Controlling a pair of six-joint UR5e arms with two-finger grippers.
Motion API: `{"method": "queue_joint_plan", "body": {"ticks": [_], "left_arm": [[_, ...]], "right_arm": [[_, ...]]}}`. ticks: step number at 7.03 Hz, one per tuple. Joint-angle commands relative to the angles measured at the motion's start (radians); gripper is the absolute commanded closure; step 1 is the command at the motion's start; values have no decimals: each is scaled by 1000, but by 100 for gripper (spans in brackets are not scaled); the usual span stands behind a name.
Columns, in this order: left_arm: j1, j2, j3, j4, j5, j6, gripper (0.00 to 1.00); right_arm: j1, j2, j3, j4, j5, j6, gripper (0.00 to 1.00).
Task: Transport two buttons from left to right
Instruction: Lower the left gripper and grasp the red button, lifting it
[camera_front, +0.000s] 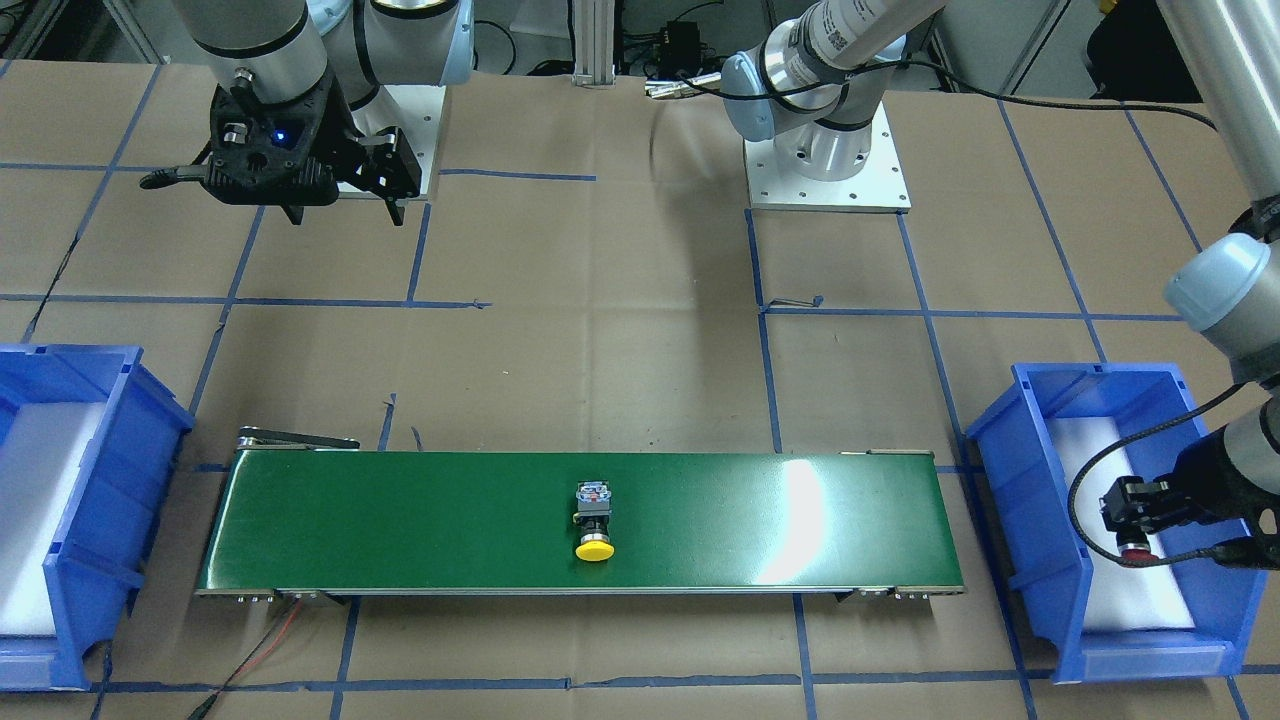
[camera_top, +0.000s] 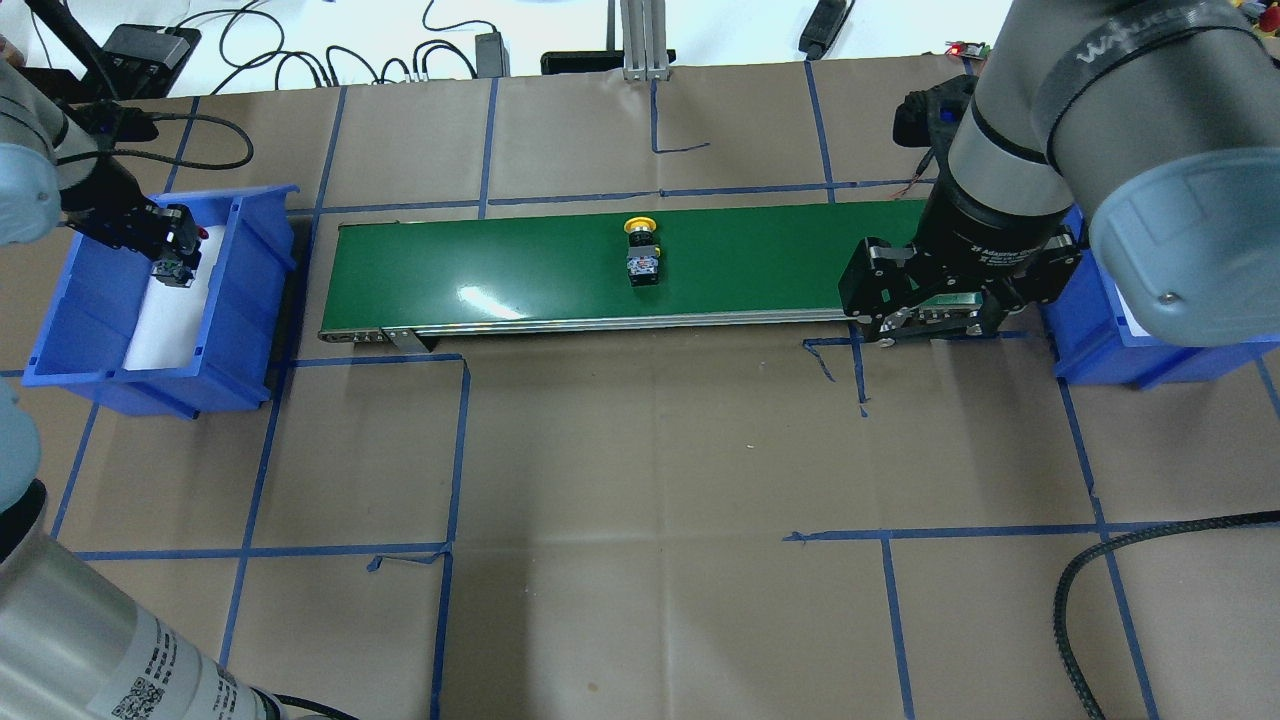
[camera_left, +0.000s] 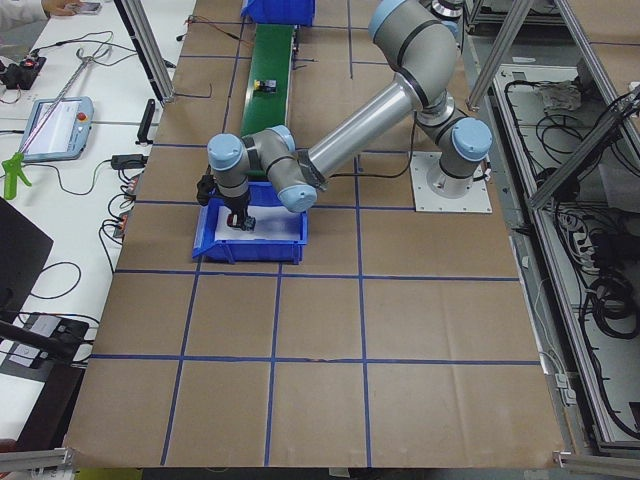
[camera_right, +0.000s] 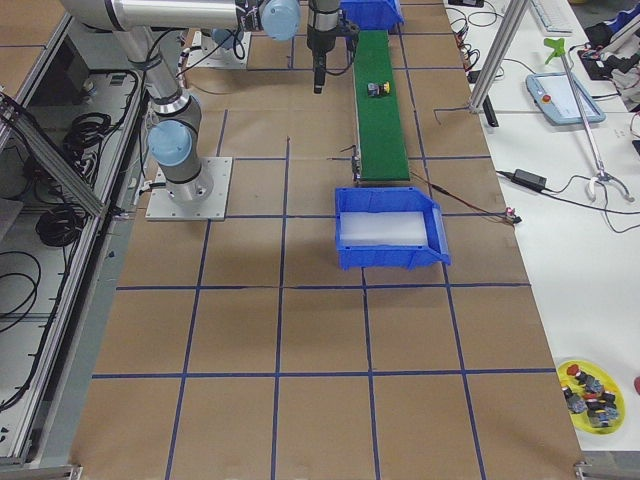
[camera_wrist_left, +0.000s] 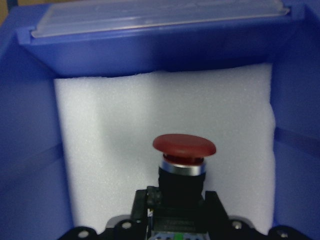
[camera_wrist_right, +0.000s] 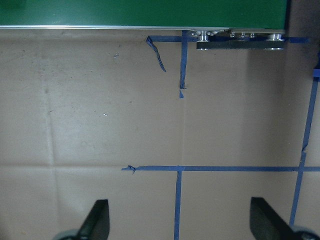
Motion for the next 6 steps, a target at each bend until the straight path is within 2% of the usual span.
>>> {"method": "queue_joint_plan", "body": {"ticks": [1, 2, 4, 6], "left_arm": [[-2, 143, 35, -217, 8, -3, 98], [-5, 214, 35, -292, 14, -5, 98], [-11, 232, 15, -312, 14, -76, 98], [-64, 230, 11, -312, 11, -190, 98]], "right_arm": [[0, 0, -2, 0, 0, 1, 0], [0, 0, -2, 0, -1, 1, 0], [0, 0, -2, 0, 0, 1, 0], [0, 1, -2, 0, -1, -1, 0]]}}
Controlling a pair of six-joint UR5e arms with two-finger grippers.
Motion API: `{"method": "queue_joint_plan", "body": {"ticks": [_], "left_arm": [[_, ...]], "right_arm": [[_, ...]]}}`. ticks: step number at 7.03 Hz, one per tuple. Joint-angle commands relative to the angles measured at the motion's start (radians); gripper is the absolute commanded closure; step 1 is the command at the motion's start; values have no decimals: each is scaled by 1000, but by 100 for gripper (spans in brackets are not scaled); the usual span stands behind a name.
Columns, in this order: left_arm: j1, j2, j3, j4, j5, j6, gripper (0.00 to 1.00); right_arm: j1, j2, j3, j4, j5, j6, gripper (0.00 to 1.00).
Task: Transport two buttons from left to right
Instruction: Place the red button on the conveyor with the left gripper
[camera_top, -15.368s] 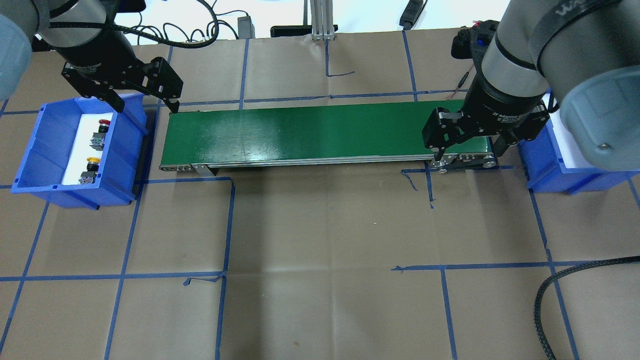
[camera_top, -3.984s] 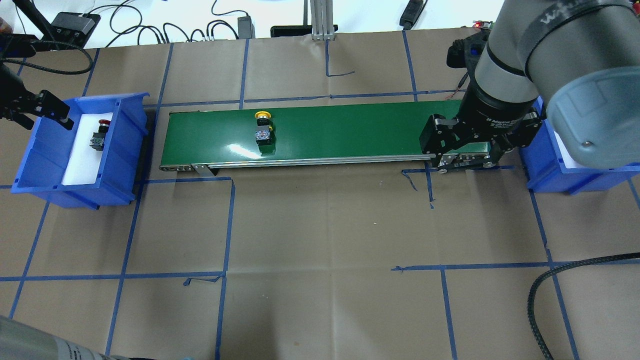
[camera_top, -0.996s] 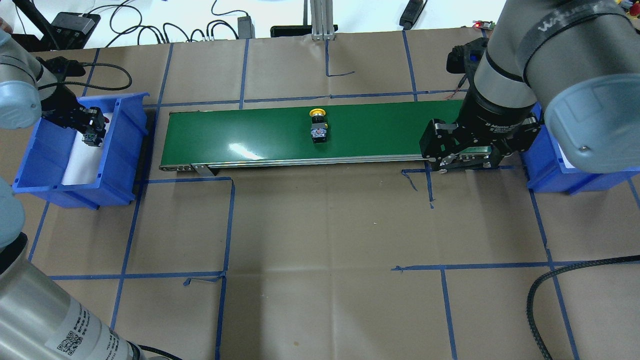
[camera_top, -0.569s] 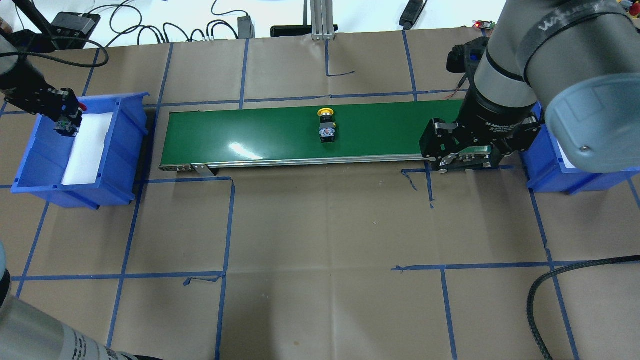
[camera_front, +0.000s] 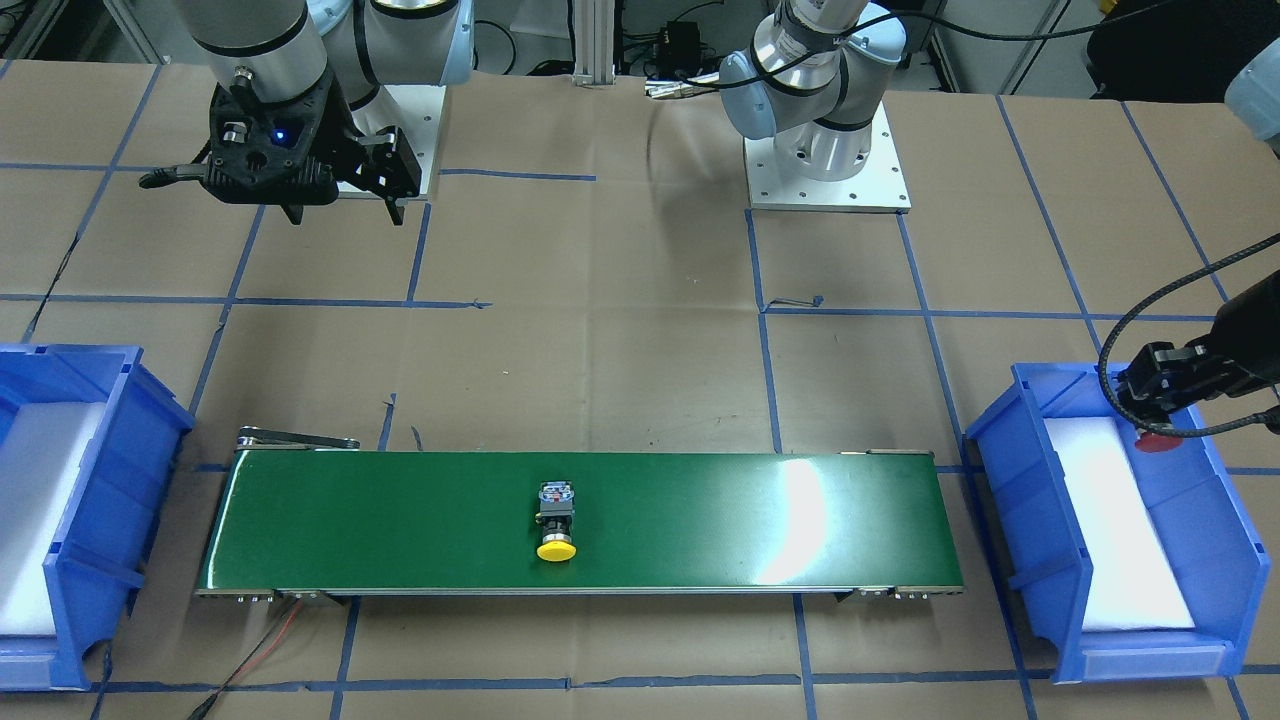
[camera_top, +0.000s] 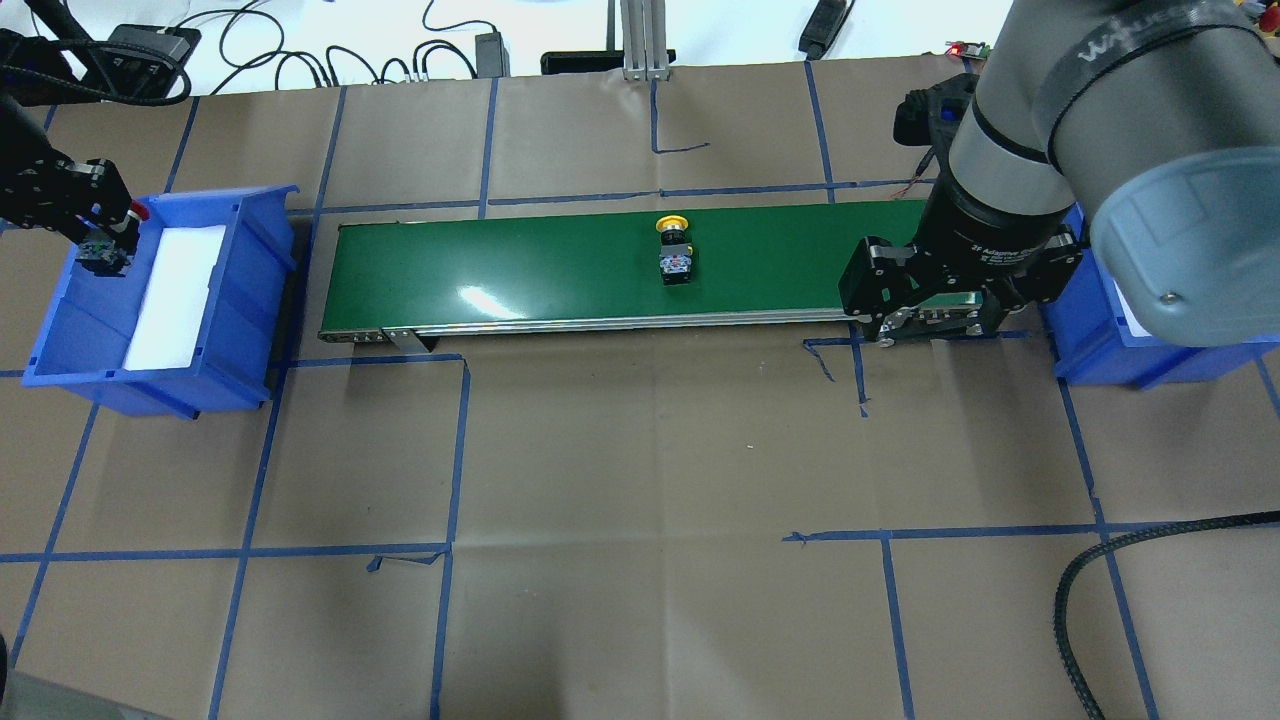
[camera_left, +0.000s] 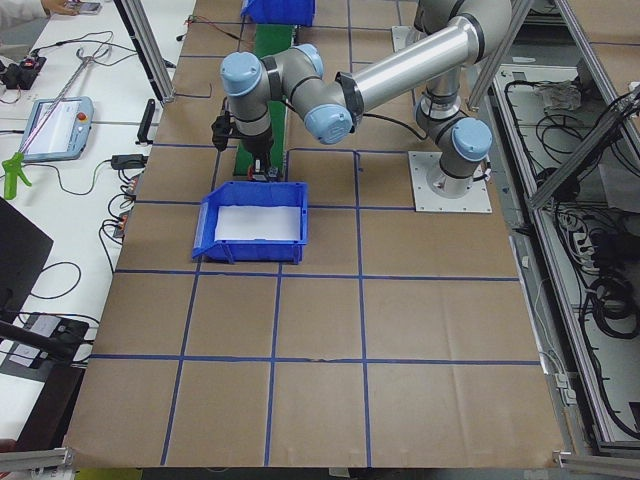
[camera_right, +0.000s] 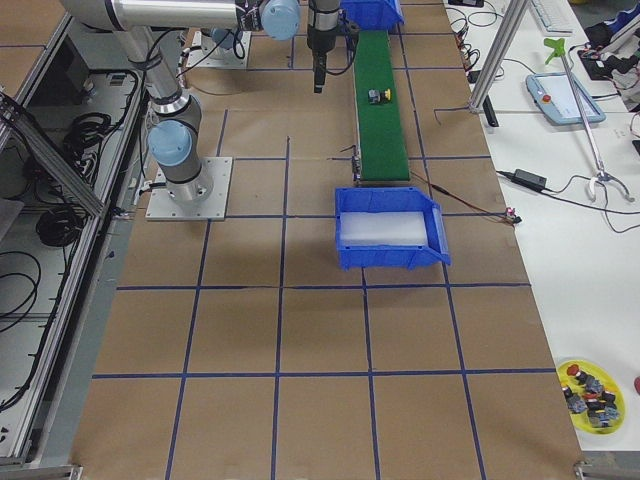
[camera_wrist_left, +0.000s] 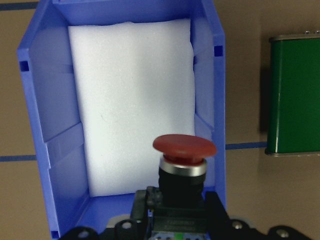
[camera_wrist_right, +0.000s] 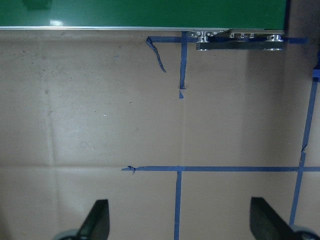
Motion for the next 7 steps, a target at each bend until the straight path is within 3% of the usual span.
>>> {"method": "queue_joint_plan", "body": {"ticks": [1, 4, 7], "left_arm": [[-88, -6, -5, -2, -5, -180, 98], [-310, -40, -13, 14, -7, -423, 98], [-363, -101, -34, 41, -13, -448, 98]], "right_arm": [[0, 0, 0, 0, 0, 0, 0], [0, 0, 0, 0, 0, 0, 0], [-5, 0, 0, 0, -2, -3, 0]]}}
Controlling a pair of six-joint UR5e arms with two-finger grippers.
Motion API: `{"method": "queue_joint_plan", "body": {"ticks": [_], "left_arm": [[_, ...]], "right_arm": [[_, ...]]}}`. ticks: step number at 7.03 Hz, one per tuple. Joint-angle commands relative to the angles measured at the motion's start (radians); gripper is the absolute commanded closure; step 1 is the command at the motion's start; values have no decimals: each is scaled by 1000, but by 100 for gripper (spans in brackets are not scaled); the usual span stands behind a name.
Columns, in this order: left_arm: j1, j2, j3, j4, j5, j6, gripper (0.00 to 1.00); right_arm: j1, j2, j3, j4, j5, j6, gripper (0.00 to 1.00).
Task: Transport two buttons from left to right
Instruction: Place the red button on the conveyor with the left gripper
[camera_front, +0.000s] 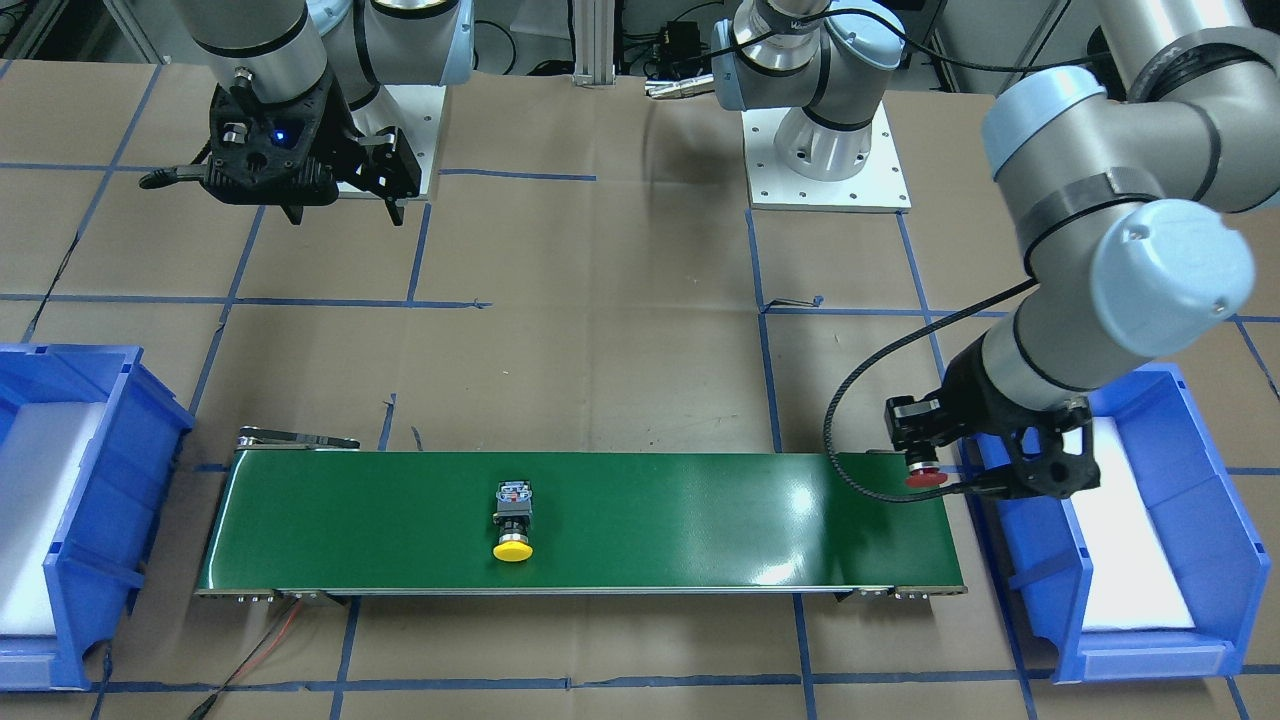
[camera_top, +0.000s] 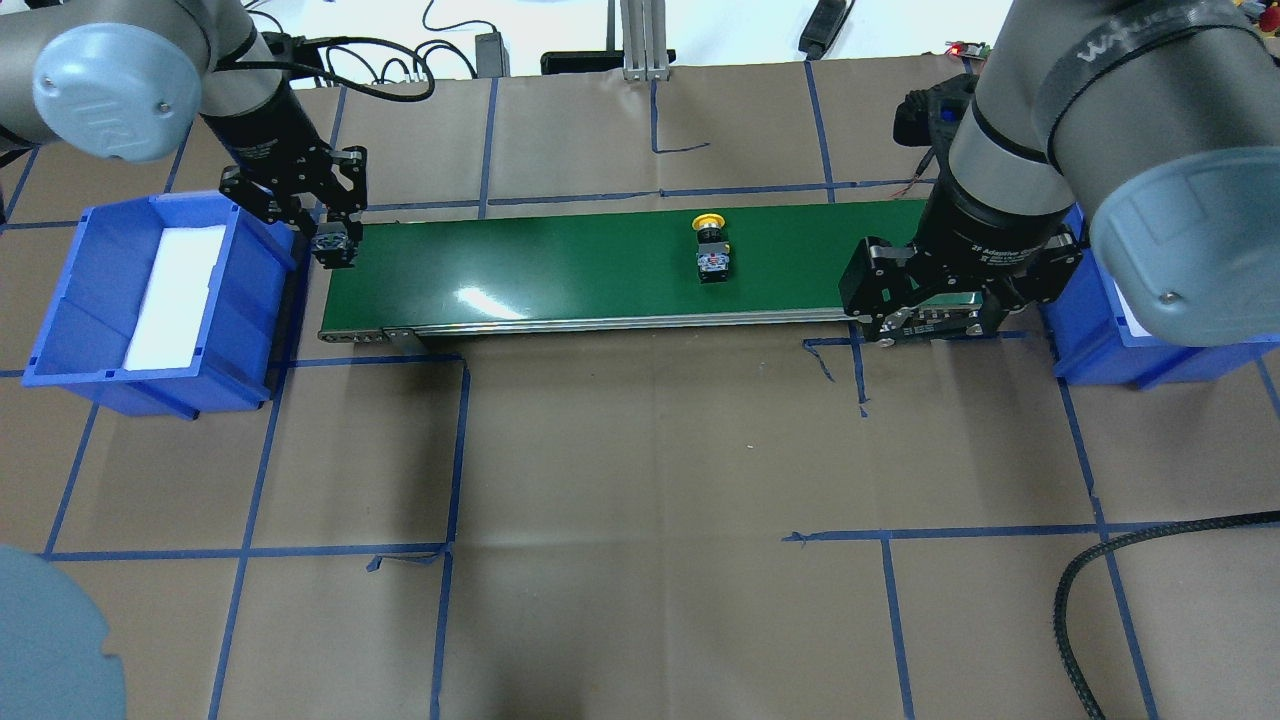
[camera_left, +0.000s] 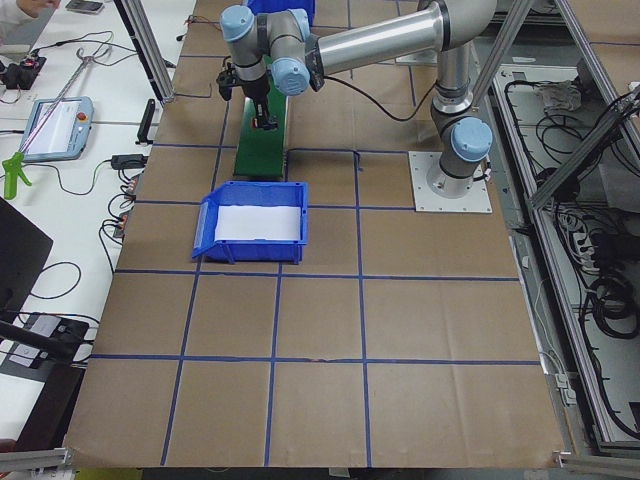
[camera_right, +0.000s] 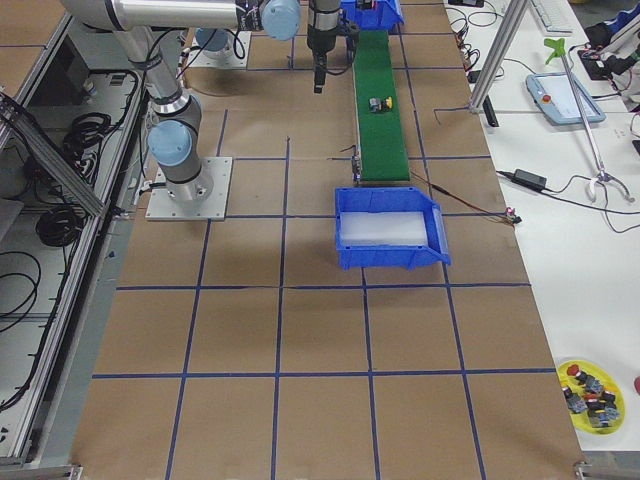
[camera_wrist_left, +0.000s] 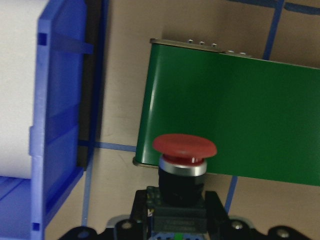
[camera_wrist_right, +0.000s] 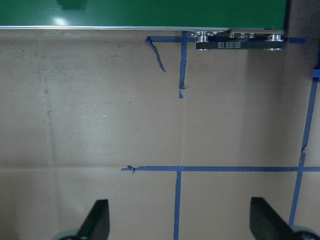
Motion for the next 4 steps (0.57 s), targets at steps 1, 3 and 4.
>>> {"method": "queue_joint_plan", "body": {"ticks": [1, 3, 4], "left_arm": [[-15, -66, -34, 112, 3, -11, 98], [-15, -106, -82, 246, 7, -8, 98], [-15, -115, -102, 286, 7, -8, 98]], "right_arm": [[-5, 2, 0, -14, -3, -3, 0], [-4, 58, -10, -113, -1, -3, 0], [-4, 105, -17, -164, -1, -1, 0]]}}
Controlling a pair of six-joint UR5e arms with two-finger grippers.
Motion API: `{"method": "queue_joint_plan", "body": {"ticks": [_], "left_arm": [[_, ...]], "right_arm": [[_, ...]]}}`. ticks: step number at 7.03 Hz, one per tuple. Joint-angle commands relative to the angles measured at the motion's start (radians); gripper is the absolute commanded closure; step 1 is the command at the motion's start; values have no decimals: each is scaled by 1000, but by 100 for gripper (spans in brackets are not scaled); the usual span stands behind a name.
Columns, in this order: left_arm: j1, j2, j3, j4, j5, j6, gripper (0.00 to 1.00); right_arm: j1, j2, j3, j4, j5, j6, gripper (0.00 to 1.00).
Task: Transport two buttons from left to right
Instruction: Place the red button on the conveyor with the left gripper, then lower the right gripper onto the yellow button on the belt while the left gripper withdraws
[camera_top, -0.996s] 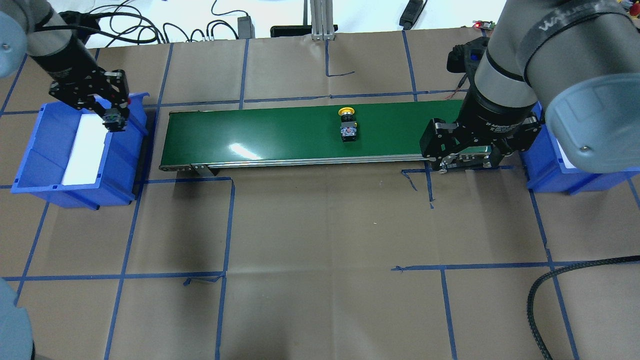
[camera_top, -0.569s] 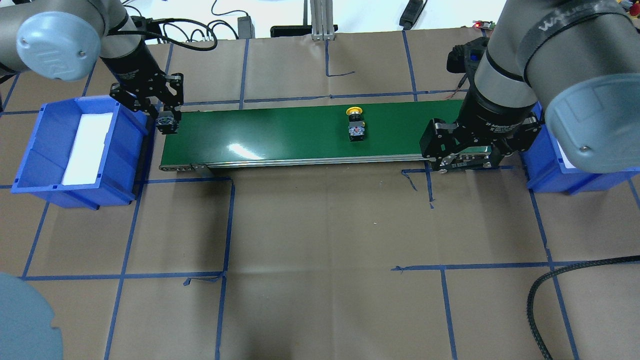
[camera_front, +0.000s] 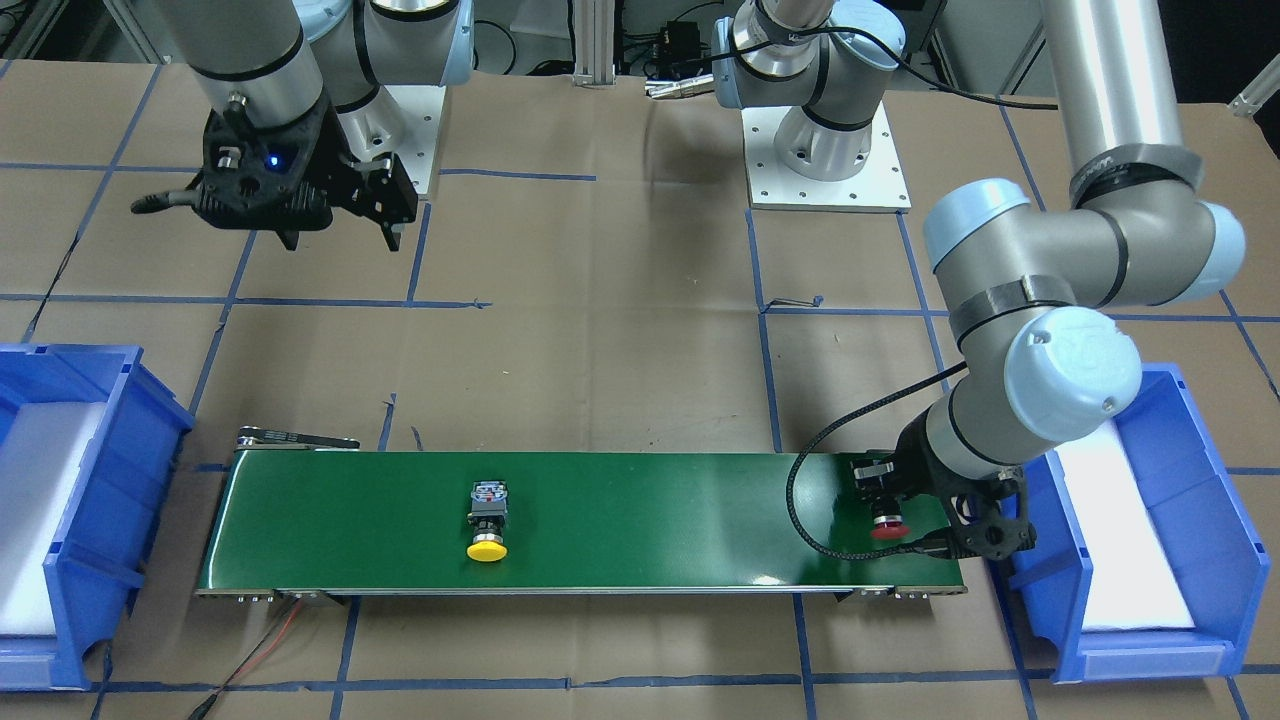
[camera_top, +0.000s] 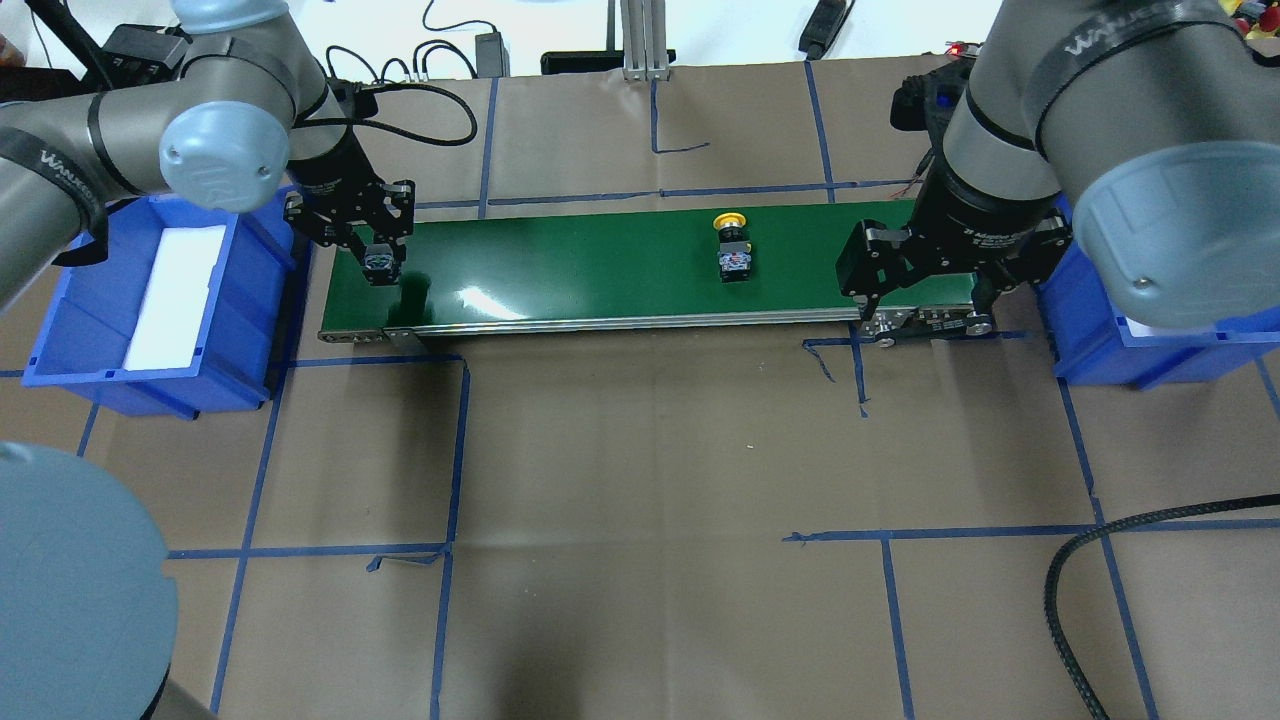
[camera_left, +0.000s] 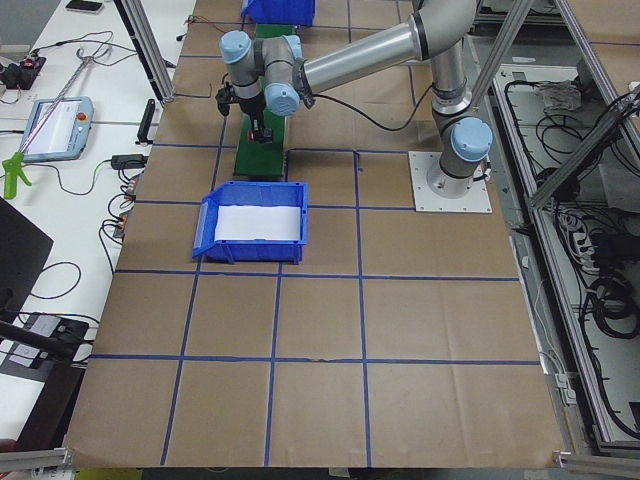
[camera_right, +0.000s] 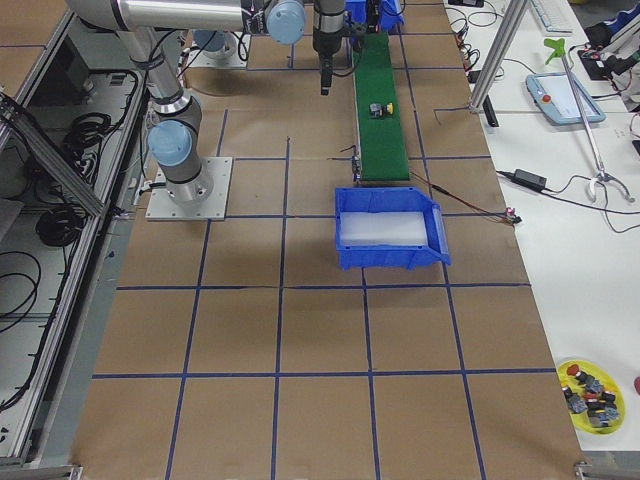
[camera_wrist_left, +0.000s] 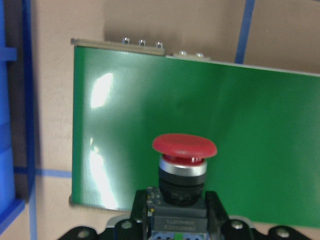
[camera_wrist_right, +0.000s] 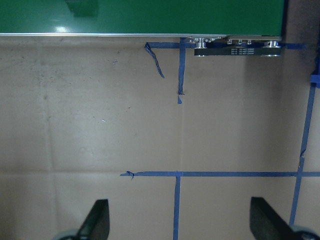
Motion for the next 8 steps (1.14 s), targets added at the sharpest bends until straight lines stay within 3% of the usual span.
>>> {"method": "queue_joint_plan", "body": {"ticks": [1, 2, 3, 5, 7, 8], "left_arm": [[-1, -19, -35, 79, 1, 2, 84], [-1, -20, -34, 80, -1, 0, 9], [-1, -13, -29, 76, 2, -1, 0], [1, 37, 11, 20, 5, -3, 0], [6, 158, 15, -113, 2, 2, 0], [-2, 210, 12, -173, 1, 13, 0]], "right_arm": [[-1, 71, -52, -69, -5, 1, 0], [-5, 126, -114, -73, -16, -8, 0], [-6, 212, -177, -75, -10, -4, 0], [-3, 344, -295, -87, -6, 2, 0], [5, 442, -337, -95, 1, 7, 0], [14, 470, -333, -195, 1, 24, 0]]}}
